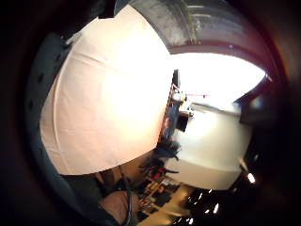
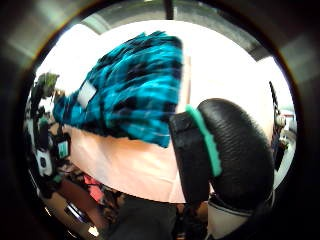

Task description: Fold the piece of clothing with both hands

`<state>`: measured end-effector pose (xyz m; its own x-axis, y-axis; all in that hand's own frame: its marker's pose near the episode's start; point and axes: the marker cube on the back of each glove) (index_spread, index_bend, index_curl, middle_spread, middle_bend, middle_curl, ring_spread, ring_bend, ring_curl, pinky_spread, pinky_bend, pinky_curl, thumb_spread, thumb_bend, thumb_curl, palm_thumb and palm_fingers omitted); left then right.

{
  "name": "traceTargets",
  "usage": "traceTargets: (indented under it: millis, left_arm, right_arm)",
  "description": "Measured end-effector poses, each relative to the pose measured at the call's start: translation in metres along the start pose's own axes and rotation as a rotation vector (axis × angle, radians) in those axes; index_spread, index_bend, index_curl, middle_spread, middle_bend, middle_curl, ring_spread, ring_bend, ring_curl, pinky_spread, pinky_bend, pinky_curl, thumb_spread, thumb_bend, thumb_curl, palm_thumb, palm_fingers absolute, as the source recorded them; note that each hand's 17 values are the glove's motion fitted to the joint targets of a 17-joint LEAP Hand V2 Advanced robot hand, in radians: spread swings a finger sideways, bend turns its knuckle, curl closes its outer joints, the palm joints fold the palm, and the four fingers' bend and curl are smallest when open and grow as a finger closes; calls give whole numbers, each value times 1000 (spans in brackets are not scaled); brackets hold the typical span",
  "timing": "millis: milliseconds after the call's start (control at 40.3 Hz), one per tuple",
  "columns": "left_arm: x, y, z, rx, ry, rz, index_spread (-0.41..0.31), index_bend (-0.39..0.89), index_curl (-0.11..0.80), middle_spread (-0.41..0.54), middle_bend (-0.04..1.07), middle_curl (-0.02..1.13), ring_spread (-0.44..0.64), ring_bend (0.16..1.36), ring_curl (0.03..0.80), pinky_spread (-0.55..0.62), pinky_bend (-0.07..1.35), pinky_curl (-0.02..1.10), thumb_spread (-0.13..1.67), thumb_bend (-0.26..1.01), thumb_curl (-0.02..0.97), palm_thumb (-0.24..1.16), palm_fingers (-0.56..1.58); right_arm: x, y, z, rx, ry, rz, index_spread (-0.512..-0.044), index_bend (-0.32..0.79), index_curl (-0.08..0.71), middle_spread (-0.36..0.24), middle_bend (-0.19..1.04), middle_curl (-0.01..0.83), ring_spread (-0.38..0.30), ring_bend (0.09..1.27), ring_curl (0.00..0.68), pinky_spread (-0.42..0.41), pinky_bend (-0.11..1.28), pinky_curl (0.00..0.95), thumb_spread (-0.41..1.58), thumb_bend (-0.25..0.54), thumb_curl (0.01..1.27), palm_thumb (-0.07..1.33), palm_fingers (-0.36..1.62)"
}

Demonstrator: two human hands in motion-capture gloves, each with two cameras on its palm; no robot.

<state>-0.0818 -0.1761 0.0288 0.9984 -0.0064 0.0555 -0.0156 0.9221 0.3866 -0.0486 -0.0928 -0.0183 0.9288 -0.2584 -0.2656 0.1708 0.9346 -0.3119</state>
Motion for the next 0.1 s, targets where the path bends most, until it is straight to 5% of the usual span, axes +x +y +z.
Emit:
traceTargets:
  millis: [99]
  left_arm:
    - [-11, -57, -79, 574, -283, 32, -96, 94, 205, -34, 206, 413, 169, 542, 323, -13, 900, 452, 1422, -12, 289, 477, 348]
  right_arm:
    - [25, 7, 14, -63, -153, 87, -370, 180, 240, -46, 167, 356, 105, 170, 254, 155, 681, 339, 1277, -19, 391, 450, 105]
